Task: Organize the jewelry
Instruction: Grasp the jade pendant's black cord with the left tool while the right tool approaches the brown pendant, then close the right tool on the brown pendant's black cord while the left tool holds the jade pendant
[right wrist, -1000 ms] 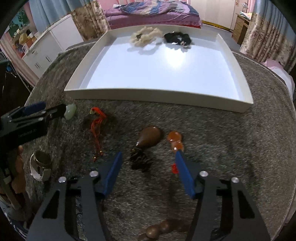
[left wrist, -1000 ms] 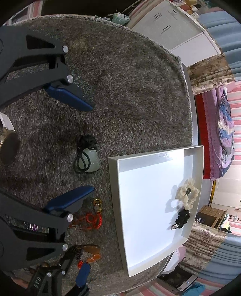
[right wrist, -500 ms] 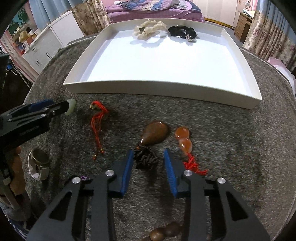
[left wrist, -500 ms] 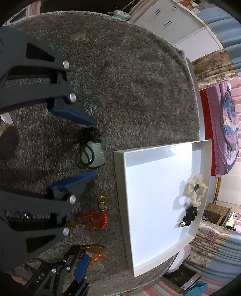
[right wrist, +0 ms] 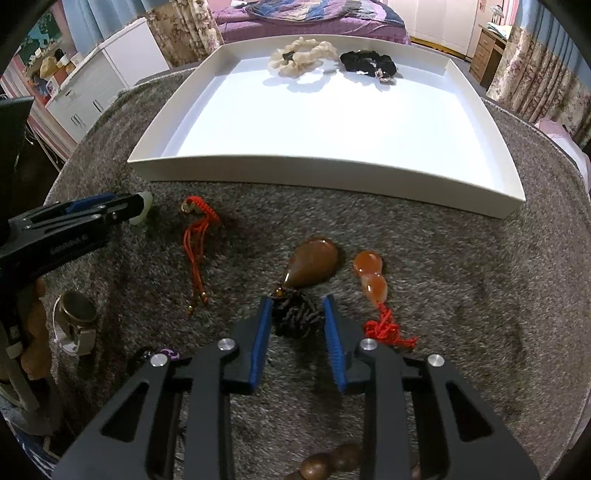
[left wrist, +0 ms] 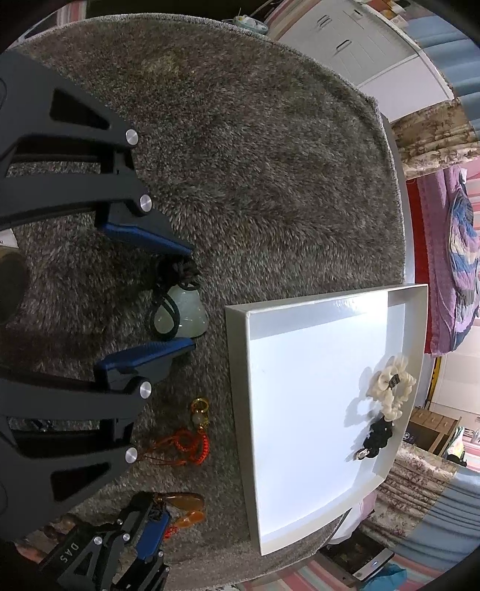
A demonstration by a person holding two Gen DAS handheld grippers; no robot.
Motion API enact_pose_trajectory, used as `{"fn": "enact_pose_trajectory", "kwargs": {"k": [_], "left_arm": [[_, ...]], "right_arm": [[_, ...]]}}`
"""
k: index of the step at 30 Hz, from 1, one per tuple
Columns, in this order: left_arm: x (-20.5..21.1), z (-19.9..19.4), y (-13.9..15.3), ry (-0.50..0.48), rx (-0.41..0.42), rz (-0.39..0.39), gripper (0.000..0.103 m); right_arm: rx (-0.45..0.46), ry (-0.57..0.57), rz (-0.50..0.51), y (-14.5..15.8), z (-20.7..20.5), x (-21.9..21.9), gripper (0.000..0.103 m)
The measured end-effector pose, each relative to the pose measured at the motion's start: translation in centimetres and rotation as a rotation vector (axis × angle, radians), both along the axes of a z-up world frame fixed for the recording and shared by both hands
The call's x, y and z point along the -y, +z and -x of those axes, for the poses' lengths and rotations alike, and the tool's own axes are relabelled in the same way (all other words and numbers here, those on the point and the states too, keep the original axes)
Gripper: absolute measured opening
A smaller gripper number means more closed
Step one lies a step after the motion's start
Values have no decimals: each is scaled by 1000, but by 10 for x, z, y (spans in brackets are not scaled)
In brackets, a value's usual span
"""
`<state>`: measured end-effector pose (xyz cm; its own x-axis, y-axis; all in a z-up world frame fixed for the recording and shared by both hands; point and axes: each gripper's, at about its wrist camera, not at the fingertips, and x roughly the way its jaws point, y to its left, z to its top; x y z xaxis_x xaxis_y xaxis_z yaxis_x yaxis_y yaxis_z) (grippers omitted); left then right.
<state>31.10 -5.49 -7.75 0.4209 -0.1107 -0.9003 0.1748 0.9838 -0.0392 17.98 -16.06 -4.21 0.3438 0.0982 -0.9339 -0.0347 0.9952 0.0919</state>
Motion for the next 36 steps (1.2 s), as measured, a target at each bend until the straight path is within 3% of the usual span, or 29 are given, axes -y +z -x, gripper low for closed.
{"fn": "enact_pose_trajectory", "kwargs": {"k": [3,9,13,15,21,36], "left_arm": [[-3,0,3,12,13,-4,30],[-9,0,3,21,0,29,29],[-10,3,7,24,10,24,23],[-11,4,9,30,15,20,15],[-16,3,8,43,-8,29,12],[-12,16,23,8,24,22,11]], "right_arm": [[4,4,6,1,0,0,28],[14,6,9,1,1,-2,27],[23,4,5,3,2,0,26],[23,5,6,3,2,0,26],[28,8,13,4,2,-1,26],[29,10,5,6,1,2,25]]}}
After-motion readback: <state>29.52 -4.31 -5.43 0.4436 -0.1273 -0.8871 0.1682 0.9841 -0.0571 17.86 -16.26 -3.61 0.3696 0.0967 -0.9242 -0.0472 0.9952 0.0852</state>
